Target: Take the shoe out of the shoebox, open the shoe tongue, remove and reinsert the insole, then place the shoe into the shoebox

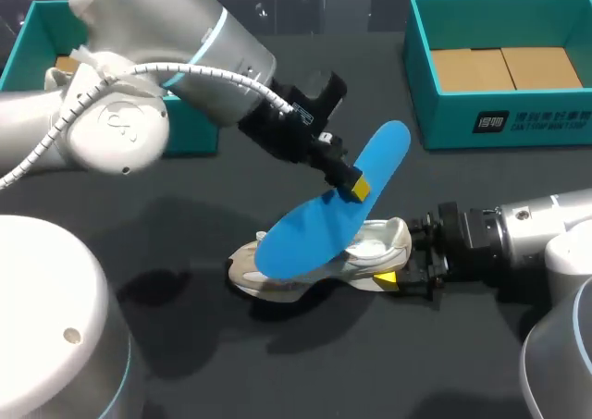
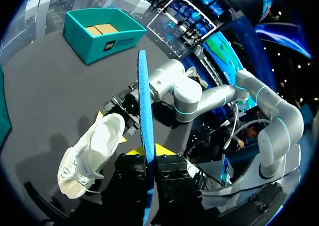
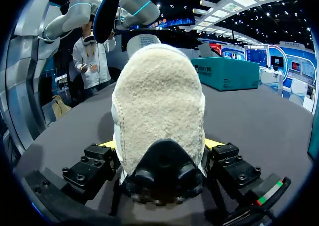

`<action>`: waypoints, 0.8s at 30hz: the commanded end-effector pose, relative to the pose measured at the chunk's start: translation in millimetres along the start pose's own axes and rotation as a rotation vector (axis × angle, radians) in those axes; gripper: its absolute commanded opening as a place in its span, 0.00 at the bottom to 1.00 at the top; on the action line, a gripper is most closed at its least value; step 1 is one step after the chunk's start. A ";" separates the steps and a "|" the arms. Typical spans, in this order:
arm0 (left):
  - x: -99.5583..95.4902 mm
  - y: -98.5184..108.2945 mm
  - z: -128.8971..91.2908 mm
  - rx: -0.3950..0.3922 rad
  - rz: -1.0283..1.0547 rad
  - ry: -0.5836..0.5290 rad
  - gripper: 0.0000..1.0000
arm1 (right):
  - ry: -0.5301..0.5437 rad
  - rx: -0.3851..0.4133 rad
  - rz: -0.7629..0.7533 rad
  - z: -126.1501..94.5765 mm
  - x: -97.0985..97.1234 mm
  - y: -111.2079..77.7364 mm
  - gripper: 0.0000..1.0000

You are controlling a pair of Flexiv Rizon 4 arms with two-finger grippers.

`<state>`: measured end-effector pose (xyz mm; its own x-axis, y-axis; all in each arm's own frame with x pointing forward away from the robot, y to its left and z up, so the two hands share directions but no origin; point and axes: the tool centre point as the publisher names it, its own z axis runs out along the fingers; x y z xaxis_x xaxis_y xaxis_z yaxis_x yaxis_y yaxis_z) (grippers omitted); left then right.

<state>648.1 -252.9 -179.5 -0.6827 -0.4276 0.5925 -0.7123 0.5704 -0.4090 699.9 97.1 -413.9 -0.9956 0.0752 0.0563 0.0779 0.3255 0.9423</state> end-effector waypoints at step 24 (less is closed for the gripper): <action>25.1 28.6 -30.4 0.615 0.164 0.302 0.00 | -0.001 0.005 0.001 4.4 -1.9 -1.4 0.00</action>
<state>621.4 -229.1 -152.9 -0.7769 -0.1039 0.6210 -0.6234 0.2645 -0.7358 700.0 97.0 -414.0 -0.9956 0.0754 0.0563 0.0779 0.3257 0.9422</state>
